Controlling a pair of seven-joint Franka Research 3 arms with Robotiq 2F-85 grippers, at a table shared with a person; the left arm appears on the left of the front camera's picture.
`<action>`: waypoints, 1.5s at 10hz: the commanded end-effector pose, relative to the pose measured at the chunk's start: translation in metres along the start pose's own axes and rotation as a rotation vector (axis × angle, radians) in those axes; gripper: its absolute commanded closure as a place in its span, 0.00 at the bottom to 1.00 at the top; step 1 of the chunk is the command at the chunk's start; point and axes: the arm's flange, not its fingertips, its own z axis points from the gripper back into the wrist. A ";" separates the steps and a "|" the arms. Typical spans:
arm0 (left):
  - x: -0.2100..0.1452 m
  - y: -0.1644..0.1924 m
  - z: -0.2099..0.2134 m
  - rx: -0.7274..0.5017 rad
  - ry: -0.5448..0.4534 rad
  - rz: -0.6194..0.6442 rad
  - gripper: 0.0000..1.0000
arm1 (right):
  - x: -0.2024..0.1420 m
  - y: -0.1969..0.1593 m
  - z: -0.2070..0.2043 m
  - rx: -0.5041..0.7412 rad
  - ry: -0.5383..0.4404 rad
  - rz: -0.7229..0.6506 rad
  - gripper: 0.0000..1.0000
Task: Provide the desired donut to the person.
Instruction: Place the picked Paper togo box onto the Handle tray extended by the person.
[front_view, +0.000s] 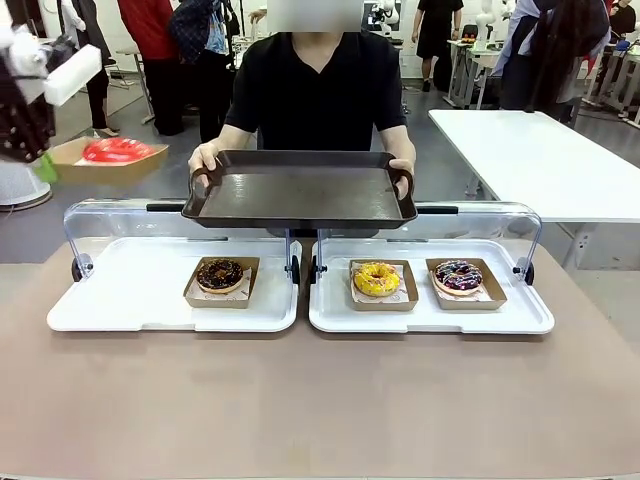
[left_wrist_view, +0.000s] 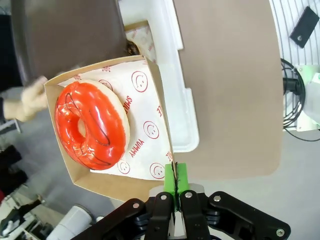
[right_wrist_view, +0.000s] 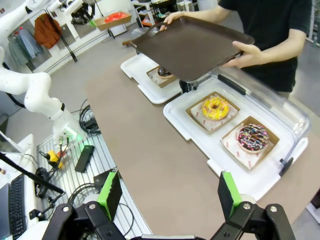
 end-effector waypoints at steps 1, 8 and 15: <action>0.036 0.024 0.015 0.034 0.043 -0.027 0.99 | 0.000 0.000 0.000 0.008 -0.007 0.003 0.00; 0.115 0.101 -0.039 0.003 0.012 -0.009 0.99 | 0.000 0.000 0.000 0.008 -0.007 0.003 0.00; 0.123 0.157 -0.105 -0.095 -0.039 0.058 0.99 | 0.000 0.000 0.000 0.008 -0.007 0.003 0.00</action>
